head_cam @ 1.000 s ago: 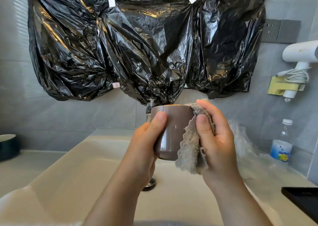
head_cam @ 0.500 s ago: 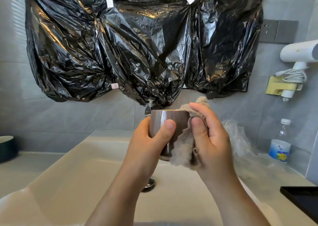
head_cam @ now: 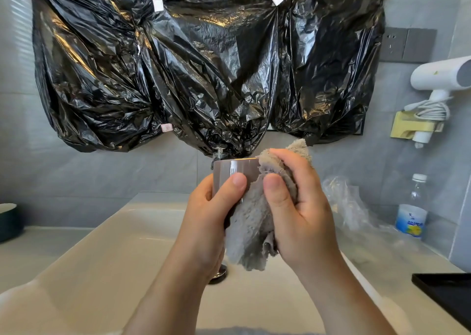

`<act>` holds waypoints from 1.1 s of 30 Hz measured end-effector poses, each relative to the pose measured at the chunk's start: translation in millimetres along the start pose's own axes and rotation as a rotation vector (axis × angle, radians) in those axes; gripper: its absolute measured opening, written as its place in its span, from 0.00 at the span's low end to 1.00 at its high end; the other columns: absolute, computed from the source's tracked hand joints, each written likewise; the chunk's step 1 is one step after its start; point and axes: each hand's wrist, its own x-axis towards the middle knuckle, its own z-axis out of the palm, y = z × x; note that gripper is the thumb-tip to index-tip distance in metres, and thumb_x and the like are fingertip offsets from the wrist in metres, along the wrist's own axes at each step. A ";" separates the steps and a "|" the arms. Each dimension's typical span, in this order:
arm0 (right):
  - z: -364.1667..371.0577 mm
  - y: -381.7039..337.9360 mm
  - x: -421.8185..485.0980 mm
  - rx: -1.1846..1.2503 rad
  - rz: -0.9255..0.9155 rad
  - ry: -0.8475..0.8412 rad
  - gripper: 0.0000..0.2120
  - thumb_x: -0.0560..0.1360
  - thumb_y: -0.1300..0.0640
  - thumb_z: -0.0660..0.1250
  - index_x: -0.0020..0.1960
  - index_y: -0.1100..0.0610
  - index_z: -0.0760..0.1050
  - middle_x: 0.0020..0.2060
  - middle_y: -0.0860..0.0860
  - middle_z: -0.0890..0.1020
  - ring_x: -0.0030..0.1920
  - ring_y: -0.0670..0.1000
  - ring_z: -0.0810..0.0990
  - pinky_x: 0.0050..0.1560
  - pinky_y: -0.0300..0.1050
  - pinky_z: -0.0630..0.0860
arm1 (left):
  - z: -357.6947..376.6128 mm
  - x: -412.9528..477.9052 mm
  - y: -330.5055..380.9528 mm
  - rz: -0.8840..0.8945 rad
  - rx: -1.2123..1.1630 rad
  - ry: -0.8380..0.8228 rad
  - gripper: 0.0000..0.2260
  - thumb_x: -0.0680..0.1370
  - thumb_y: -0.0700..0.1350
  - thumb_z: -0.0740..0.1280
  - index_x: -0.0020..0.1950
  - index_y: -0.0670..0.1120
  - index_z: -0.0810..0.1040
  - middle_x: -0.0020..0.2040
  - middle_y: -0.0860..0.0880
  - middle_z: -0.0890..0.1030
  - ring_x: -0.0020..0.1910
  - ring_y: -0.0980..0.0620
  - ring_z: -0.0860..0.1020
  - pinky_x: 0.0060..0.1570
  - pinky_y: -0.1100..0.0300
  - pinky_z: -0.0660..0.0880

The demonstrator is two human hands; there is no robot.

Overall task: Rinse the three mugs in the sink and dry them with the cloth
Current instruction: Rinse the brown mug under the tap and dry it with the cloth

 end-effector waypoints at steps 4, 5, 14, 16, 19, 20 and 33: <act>-3.7 3.7 7.8 0.086 0.052 0.046 0.10 0.78 0.45 0.59 0.55 0.41 0.77 0.54 0.53 0.81 0.57 0.50 0.80 0.61 0.51 0.75 | -3.4 1.9 -5.7 -0.045 -0.029 -0.008 0.32 0.65 0.58 0.73 0.60 0.38 0.81 0.57 0.33 0.83 0.57 0.34 0.82 0.58 0.41 0.78; -3.2 4.2 8.1 0.080 0.057 0.046 0.10 0.78 0.46 0.59 0.55 0.41 0.77 0.55 0.52 0.81 0.57 0.48 0.79 0.62 0.50 0.75 | -3.9 2.7 -6.6 -0.062 -0.044 -0.010 0.30 0.64 0.59 0.73 0.58 0.39 0.83 0.55 0.35 0.84 0.55 0.37 0.82 0.55 0.45 0.79; 25.1 -4.1 -18.3 -0.306 -0.115 -0.089 0.32 0.74 0.34 0.63 0.74 0.46 0.68 0.65 0.55 0.72 0.66 0.57 0.73 0.68 0.46 0.69 | -8.3 10.1 -3.0 -0.218 -0.386 -0.022 0.24 0.77 0.59 0.64 0.58 0.43 0.86 0.57 0.38 0.85 0.57 0.41 0.84 0.51 0.51 0.83; 17.5 -1.4 -12.5 -0.310 -0.125 -0.079 0.32 0.71 0.32 0.66 0.71 0.45 0.73 0.63 0.54 0.74 0.64 0.56 0.75 0.65 0.44 0.70 | -9.0 10.5 -3.4 -0.326 -0.305 -0.015 0.27 0.73 0.63 0.67 0.60 0.42 0.85 0.58 0.37 0.85 0.56 0.39 0.84 0.51 0.49 0.83; 2.9 4.0 -3.0 -0.174 -0.093 -0.094 0.27 0.69 0.34 0.68 0.66 0.41 0.76 0.59 0.44 0.75 0.62 0.47 0.76 0.63 0.36 0.71 | -12.5 9.5 -4.0 -0.432 -0.285 -0.044 0.29 0.70 0.63 0.71 0.58 0.41 0.85 0.58 0.36 0.84 0.55 0.38 0.84 0.52 0.45 0.82; 0.3 5.9 -1.4 -0.100 -0.085 -0.127 0.23 0.71 0.37 0.69 0.65 0.38 0.76 0.58 0.41 0.75 0.62 0.43 0.76 0.62 0.32 0.71 | -15.0 10.1 -4.0 -0.418 -0.283 -0.031 0.28 0.69 0.62 0.72 0.57 0.41 0.86 0.57 0.37 0.85 0.53 0.39 0.85 0.52 0.45 0.82; 5.8 3.2 -4.5 0.047 -0.018 -0.079 0.14 0.72 0.38 0.66 0.57 0.33 0.77 0.56 0.42 0.81 0.59 0.39 0.78 0.57 0.29 0.71 | -21.5 9.2 2.7 -0.340 -0.224 -0.038 0.25 0.68 0.59 0.73 0.54 0.41 0.87 0.53 0.37 0.85 0.50 0.40 0.85 0.55 0.46 0.82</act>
